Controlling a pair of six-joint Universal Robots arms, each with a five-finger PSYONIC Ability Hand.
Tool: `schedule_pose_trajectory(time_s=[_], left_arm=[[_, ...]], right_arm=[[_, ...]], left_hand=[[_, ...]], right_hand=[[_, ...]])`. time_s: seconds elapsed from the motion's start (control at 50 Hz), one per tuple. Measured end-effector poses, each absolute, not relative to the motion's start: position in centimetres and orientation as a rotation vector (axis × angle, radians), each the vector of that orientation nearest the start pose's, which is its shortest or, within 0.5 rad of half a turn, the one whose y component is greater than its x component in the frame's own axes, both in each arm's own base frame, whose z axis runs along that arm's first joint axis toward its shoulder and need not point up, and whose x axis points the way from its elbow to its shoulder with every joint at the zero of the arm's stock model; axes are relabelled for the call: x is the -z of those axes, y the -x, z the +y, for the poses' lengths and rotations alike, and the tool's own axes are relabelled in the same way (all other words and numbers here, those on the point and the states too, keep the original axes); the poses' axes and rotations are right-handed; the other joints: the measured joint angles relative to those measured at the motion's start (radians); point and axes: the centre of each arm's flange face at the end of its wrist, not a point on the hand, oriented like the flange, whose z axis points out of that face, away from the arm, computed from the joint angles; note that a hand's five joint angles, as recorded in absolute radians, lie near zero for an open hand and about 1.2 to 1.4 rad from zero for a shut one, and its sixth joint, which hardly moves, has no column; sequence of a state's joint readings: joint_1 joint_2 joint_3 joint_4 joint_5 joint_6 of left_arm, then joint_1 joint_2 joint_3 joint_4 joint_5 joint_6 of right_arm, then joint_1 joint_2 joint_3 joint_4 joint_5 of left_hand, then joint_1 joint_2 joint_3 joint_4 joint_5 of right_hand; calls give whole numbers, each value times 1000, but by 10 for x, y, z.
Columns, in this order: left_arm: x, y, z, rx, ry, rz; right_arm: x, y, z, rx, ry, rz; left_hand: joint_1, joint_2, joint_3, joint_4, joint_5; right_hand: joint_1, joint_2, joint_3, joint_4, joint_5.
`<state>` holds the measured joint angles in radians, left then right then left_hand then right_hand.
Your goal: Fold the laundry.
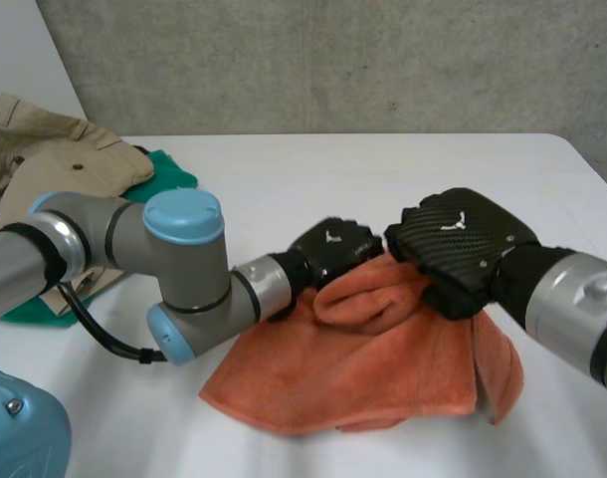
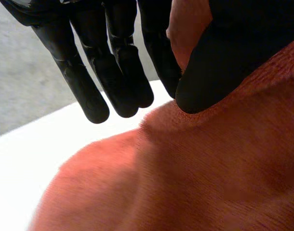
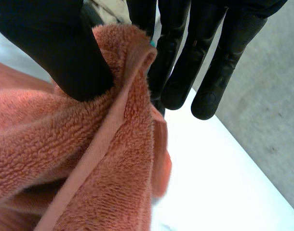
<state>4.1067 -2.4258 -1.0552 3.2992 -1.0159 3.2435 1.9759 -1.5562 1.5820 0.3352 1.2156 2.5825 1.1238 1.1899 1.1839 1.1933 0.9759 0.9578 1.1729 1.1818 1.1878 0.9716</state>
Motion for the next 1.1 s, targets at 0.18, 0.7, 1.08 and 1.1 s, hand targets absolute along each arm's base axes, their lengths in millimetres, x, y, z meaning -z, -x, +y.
schedule_pose_trajectory(time_s=[0.18, 0.7, 1.08, 1.1], left_arm=[[-221, 388, -334, -2039, 741, -1592], [-305, 343, -310, -2463, 539, -1281], [-160, 339, -286, -1423, 230, -1964], [-157, 339, -284, -1368, 211, -1984]], right_arm=[[-274, -261, -272, 1868, 1356, 2082], [-332, -290, -320, 2671, 1050, 1529], [-323, -299, -273, 2464, 1158, 1643], [-324, -300, -271, 2462, 1159, 1637]], left_hand=[[15, 3, 3, 4, 2], [-522, -460, -452, -461, -444], [-808, -875, -872, -880, -834], [-790, -858, -854, -862, -816]], right_hand=[[1, 0, 0, 0, 0], [10, 0, 0, 0, 0], [10, 0, 0, 0, 0], [10, 0, 0, 0, 0]])
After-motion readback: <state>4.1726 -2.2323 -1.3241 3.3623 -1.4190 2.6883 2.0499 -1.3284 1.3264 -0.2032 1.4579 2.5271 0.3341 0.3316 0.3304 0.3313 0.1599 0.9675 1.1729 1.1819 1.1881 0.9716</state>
